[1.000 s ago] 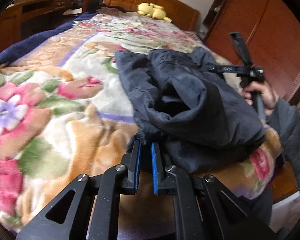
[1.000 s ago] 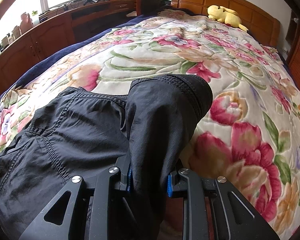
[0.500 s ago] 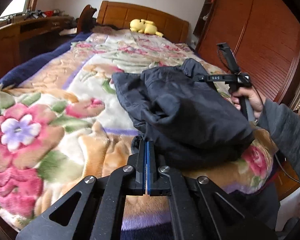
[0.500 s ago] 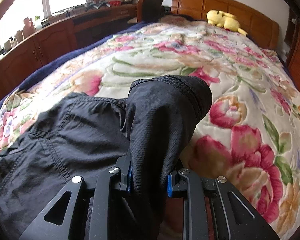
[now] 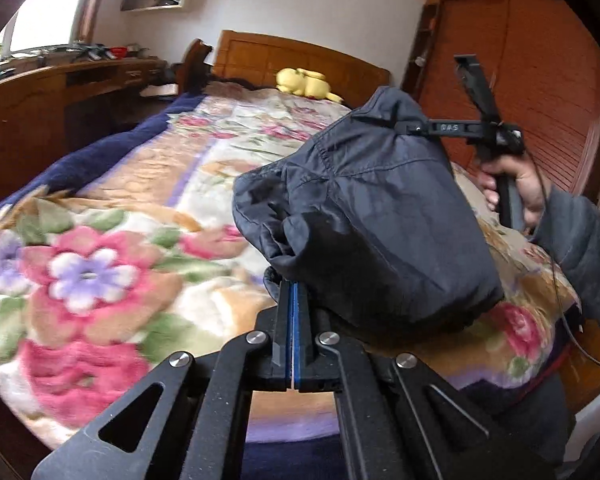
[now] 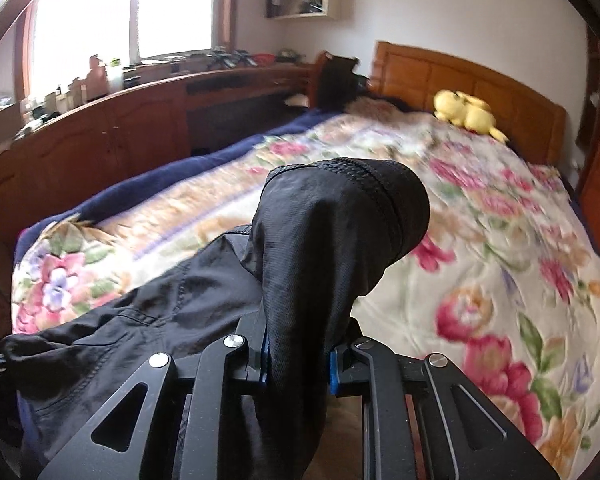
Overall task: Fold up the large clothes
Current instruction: 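Lift the jacket bundle with both tools and carry it off the bed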
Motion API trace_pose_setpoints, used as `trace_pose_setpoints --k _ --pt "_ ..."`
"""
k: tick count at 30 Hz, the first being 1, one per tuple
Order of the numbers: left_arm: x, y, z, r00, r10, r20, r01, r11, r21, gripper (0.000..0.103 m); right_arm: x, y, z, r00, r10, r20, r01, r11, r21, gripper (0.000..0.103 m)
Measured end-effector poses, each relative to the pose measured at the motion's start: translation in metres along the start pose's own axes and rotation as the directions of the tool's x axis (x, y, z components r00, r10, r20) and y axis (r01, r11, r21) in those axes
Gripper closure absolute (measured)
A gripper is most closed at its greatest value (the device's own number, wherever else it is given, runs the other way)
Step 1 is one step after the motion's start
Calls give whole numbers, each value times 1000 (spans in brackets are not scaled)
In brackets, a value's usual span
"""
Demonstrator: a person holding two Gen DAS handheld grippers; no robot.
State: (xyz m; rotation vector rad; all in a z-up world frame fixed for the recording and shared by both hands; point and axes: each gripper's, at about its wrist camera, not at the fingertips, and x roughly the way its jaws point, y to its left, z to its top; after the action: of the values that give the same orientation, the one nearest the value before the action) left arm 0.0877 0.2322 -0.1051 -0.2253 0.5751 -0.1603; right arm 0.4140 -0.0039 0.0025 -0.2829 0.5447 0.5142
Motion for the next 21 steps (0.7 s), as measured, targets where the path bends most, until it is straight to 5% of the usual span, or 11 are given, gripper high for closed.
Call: trace_pose_setpoints --k 10,21 --pt "-61 99 11 980 182 79 -179 983 -45 103 24 122 60 993 115 35 -109 982 -153 84" --pt "-133 222 14 896 438 70 -431 897 -95 103 73 256 111 954 294 59 -277 939 -201 84"
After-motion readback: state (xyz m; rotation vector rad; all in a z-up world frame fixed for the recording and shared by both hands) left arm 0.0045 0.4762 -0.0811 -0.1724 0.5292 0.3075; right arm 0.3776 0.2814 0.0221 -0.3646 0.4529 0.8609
